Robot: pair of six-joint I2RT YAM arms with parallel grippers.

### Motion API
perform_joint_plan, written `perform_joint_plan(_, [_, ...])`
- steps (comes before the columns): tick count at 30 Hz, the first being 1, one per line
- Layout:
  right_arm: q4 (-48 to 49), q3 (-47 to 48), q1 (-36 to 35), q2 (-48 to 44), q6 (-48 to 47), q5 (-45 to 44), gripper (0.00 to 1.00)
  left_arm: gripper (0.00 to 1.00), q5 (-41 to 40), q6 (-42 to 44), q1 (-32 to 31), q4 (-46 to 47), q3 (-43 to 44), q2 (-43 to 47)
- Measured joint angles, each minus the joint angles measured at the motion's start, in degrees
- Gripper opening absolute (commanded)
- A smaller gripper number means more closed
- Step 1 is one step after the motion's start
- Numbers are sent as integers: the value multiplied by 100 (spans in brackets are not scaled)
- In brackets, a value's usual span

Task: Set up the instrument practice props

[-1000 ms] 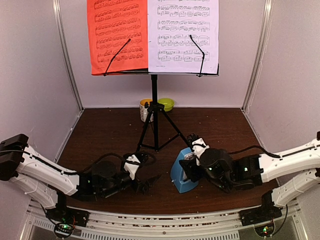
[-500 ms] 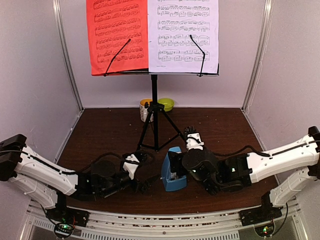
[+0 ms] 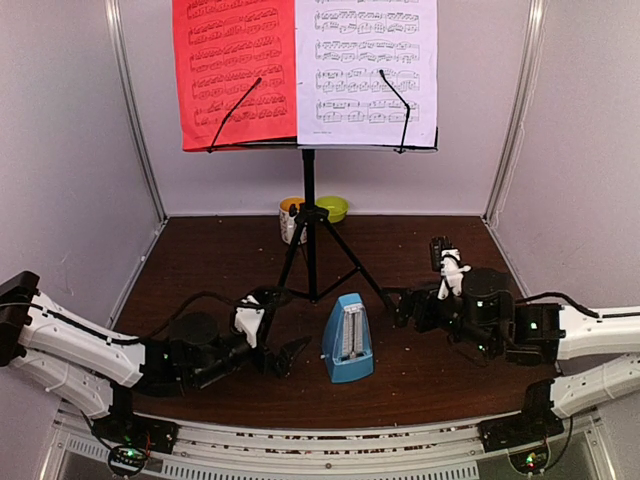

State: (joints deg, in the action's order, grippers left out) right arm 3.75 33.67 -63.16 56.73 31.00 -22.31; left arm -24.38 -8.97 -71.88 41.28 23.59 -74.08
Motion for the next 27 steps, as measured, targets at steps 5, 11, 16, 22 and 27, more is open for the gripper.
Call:
perform_joint_plan(5, [275,-702,654,457,-210,929,52,94,142,-291,197,-269,20,44])
perform_joint_plan(11, [831,-981,765,1394,-404,1613,37,94,280,-505,278,-634,144,90])
perform_joint_plan(16, [1633,-933,765,2426,-409,2221,31,90,376,-704,378,-737,144,219])
perform_joint_plan(22, [2538,-927,584,3309,-177,2682,29,88,409,-964,472,-911,144,446])
perform_joint_plan(27, [3082,-800,-42,3659,101,2754,29,88,522,-1167,466,-979,146,483])
